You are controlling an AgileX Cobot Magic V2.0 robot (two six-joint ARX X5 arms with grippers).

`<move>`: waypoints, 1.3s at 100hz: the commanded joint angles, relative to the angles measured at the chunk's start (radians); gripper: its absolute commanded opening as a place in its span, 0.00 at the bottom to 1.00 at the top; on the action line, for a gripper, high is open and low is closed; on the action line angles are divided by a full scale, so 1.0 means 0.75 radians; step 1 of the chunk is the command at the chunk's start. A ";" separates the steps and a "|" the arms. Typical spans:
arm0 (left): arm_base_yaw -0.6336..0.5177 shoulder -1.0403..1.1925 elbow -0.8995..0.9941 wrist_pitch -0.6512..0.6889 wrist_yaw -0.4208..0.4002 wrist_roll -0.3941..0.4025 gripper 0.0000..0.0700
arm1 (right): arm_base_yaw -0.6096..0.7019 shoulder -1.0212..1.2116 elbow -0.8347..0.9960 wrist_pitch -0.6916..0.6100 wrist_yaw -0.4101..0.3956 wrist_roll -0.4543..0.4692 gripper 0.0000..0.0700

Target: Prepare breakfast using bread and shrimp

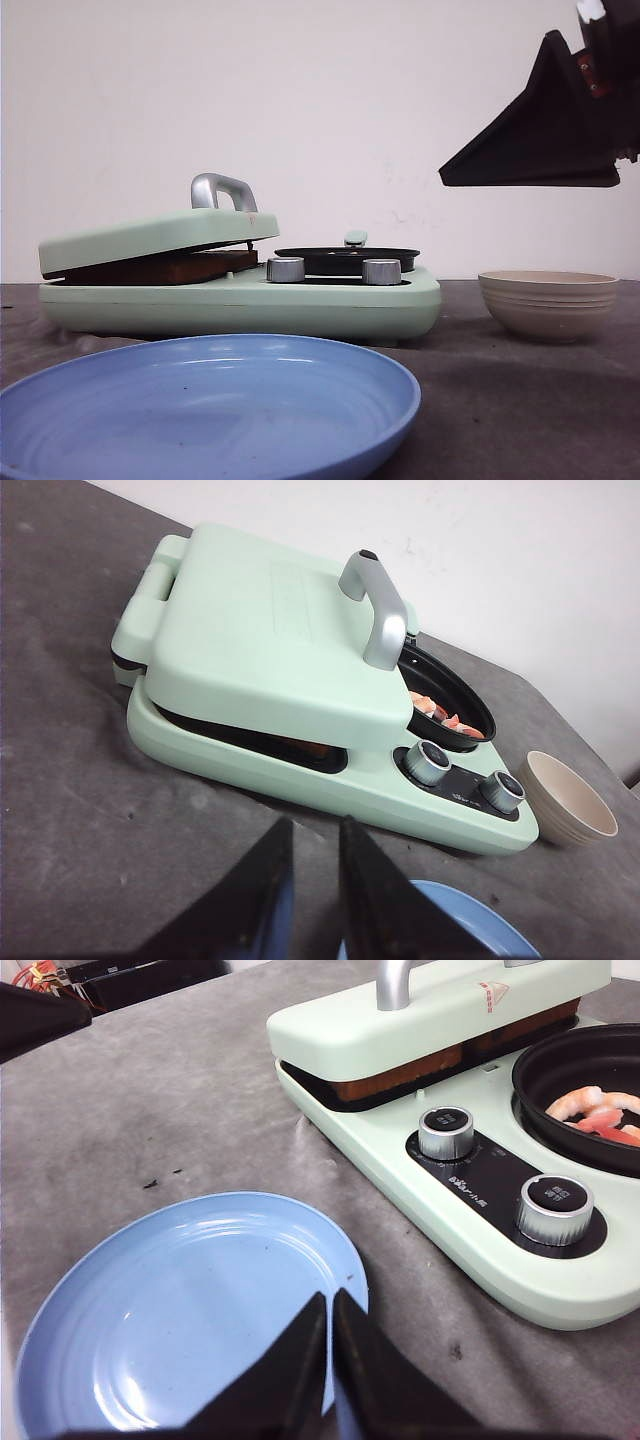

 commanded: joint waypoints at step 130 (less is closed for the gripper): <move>0.331 -0.003 -0.248 0.231 -0.018 0.697 0.01 | 0.007 0.003 0.005 0.022 0.001 0.009 0.00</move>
